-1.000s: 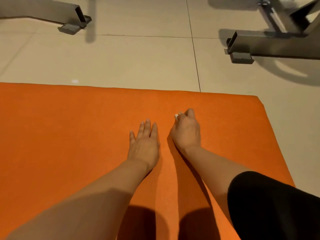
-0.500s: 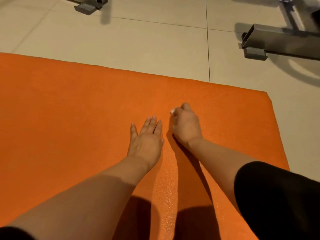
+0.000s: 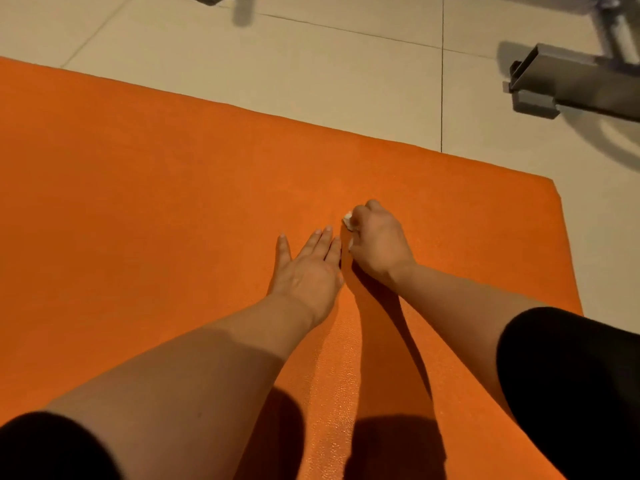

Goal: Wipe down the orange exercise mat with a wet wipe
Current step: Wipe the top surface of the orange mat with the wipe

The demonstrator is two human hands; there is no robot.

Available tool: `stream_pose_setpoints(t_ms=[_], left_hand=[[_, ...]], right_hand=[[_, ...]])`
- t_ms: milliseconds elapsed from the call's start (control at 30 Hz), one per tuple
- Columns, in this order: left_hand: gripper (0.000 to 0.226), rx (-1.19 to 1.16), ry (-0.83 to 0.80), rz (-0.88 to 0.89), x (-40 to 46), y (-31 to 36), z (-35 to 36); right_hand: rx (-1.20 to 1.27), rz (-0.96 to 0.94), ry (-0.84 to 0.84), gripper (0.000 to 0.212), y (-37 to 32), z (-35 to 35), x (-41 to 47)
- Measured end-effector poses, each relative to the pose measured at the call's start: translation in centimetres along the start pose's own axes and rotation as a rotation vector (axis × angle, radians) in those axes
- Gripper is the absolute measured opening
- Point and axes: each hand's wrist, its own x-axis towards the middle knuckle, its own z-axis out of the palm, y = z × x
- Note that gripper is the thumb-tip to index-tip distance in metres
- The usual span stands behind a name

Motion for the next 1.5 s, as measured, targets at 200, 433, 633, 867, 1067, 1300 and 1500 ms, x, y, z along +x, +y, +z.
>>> stream_pose_setpoints(t_ms=[200, 433, 633, 867, 1067, 1300, 1500], left_hand=[[0.064, 0.000, 0.009, 0.019, -0.9, -0.5, 0.4], [0.060, -0.030, 0.037, -0.017, -1.7, 0.3, 1.2], [0.065, -0.014, -0.029, 0.017, -1.7, -0.1, 0.8], [0.066, -0.037, -0.053, 0.021, -1.4, -0.2, 0.8], [0.084, 0.055, -0.182, 0.142, -1.9, -1.4, -1.5], [0.098, 0.290, -0.304, 0.210, -3.1, -2.1, -1.5], [0.097, 0.466, -0.425, 0.314, -5.1, -2.2, -2.0]], right_hand=[[-0.104, 0.424, 0.180, 0.018, 4.7, -2.6, -1.8], [0.007, 0.096, 0.045, 0.020, -1.0, 0.2, -2.6], [-0.083, 0.265, 0.117, 0.019, 3.1, -2.3, -3.7], [0.033, 0.063, 0.002, 0.018, -2.7, 0.9, -3.5], [-0.150, 0.186, 0.026, 0.015, 2.9, -2.4, -4.0], [-0.027, 0.152, 0.089, 0.021, -2.2, 1.7, -6.7], [-0.076, 0.106, 0.004, 0.016, -1.4, 0.6, -7.6]])
